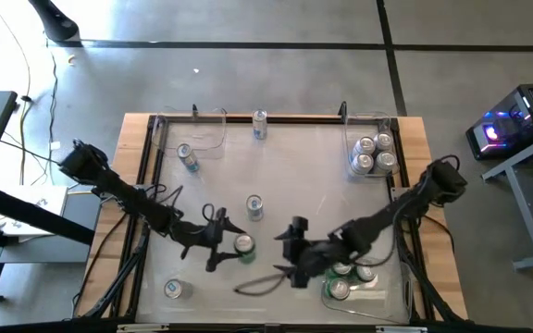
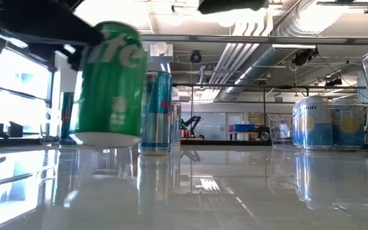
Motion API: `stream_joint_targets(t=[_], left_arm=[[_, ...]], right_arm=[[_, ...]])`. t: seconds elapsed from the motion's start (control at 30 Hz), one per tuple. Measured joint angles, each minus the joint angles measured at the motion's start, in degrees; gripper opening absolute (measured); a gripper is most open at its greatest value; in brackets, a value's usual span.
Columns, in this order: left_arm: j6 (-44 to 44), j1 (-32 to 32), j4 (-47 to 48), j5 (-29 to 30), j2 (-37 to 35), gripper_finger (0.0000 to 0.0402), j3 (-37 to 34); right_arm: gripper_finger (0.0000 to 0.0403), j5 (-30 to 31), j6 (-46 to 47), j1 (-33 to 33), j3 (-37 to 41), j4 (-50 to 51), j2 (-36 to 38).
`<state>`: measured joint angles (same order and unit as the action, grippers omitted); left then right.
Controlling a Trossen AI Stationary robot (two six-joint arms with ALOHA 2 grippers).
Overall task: Sort soda cans
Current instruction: Put the green soda can into the bottom transparent bin
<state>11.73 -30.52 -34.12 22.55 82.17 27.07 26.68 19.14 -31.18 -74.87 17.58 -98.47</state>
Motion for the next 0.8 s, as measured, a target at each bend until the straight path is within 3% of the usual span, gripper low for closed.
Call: stream_joint_targets(t=[0.3, 0.6, 0.8], left_arm=[[-11.83, 0.63, 0.32, -0.38, 13.53, 0.0305, 12.55], [-7.44, 6.42, 2.62, -13.12, 14.14, 0.0325, 13.49], [-8.35, 7.05, 3.86, -14.82, 14.14, 0.0338, 13.49]], right_arm=[[0.0346, -4.75, -1.35, 3.66, 0.00, 0.05, -0.06], [0.0346, -4.94, -0.61, 3.28, 0.00, 0.00, -0.77], [0.0346, -4.70, 0.03, 3.59, 0.02, -0.77, -5.21]])
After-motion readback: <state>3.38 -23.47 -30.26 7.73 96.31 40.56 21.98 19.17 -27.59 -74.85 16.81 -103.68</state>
